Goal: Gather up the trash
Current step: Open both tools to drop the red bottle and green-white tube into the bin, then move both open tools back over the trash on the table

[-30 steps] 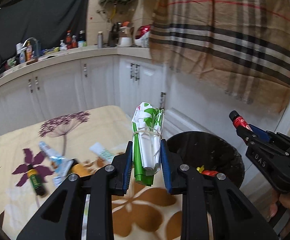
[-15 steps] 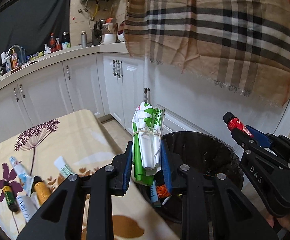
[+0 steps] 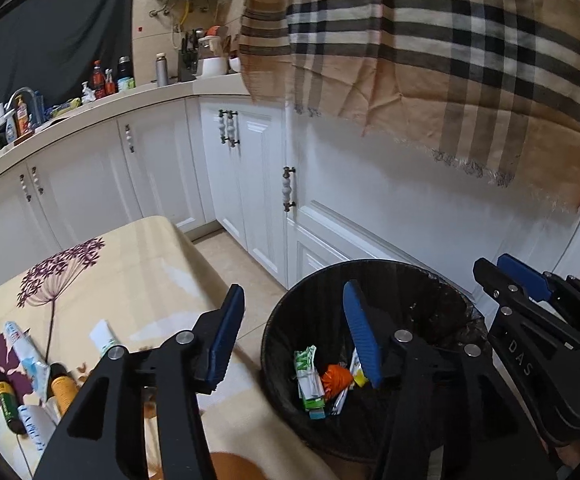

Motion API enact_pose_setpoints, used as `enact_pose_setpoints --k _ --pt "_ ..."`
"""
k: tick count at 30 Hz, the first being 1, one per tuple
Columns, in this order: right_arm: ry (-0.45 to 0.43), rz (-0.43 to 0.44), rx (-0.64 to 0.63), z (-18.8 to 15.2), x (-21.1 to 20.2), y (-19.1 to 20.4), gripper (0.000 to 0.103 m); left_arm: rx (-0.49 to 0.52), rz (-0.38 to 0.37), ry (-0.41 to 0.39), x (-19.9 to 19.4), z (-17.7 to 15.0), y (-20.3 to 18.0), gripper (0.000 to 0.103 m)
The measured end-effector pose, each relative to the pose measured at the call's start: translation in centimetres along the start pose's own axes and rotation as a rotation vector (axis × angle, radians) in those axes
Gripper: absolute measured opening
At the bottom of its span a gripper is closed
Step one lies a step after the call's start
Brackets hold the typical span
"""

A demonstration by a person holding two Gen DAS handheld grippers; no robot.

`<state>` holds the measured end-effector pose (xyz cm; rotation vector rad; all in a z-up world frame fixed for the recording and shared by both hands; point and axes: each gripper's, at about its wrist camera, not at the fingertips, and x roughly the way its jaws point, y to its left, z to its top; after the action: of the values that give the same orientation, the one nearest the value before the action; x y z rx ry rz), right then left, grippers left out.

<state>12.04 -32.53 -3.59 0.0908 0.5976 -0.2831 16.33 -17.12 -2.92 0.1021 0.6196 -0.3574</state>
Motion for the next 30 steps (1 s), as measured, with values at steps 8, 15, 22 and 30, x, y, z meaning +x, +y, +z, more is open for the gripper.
enact_pose_setpoints --k 8,15,22,30 --pt "0.007 0.106 -0.049 -0.4 -2.0 3.8 0.024 -0.042 0.061 0.004 -3.5 -1.4 3.6 0.058" --pt "0.024 0.245 -0.119 -1.5 -4.3 9.4 0.024 -0.12 0.171 0.016 -7.4 -4.0 9.4 0.058" --pt "0.04 0.368 -0.216 -3.0 -6.9 15.6 0.024 -0.205 0.306 0.032 -11.7 -7.2 15.5 0.059" --pt "0.079 0.454 -0.317 -5.1 -8.7 20.9 0.024 -0.311 0.42 0.063 -15.1 -10.6 21.0 0.059"
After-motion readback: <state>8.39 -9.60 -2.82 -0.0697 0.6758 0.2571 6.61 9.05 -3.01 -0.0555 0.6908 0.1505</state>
